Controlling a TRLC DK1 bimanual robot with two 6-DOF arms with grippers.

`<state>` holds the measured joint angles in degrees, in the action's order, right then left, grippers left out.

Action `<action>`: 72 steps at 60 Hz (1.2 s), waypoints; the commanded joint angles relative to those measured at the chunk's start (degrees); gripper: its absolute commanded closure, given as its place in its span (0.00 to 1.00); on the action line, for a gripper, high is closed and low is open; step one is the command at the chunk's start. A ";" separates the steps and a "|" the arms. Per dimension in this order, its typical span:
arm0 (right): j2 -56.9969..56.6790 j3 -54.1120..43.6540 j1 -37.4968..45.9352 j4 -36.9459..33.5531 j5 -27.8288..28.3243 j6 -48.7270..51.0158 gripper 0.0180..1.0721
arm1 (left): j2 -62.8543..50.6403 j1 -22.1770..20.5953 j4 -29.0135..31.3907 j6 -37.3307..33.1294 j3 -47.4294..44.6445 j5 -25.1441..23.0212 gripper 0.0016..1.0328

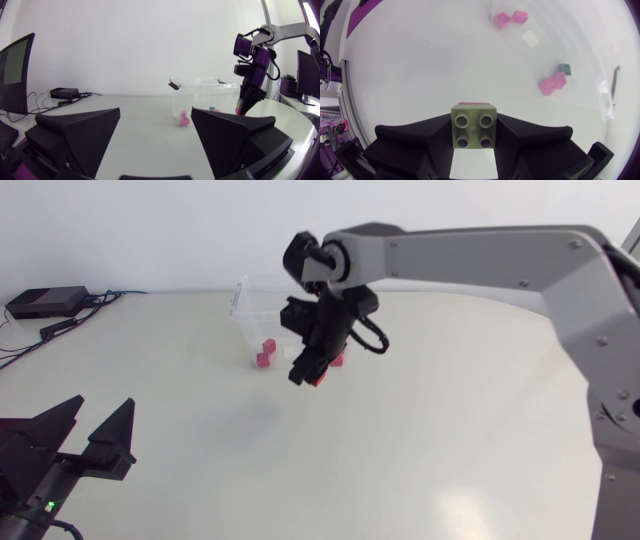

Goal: Place the duplo bricks in the container

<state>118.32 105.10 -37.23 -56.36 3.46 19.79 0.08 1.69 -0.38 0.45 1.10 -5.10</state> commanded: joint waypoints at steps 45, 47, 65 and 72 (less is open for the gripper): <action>-6.44 2.92 10.78 29.46 4.36 -10.91 0.78 | 0.71 -0.29 -0.67 1.22 -1.19 0.27 0.04; -6.44 2.48 10.95 30.61 4.09 -11.18 0.77 | 0.71 -0.29 -0.67 1.22 -1.19 0.27 0.04; -6.61 -2.09 12.27 42.91 0.58 -12.76 0.76 | 0.71 -0.29 -0.76 1.22 -1.19 0.27 0.04; -4.94 -1.74 12.10 44.49 -0.48 -12.14 0.76 | 0.71 -0.38 -0.67 1.22 -1.19 0.27 0.04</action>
<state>112.62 104.29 -25.28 -13.39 3.95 8.73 0.08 1.69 -0.38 0.45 1.10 -5.08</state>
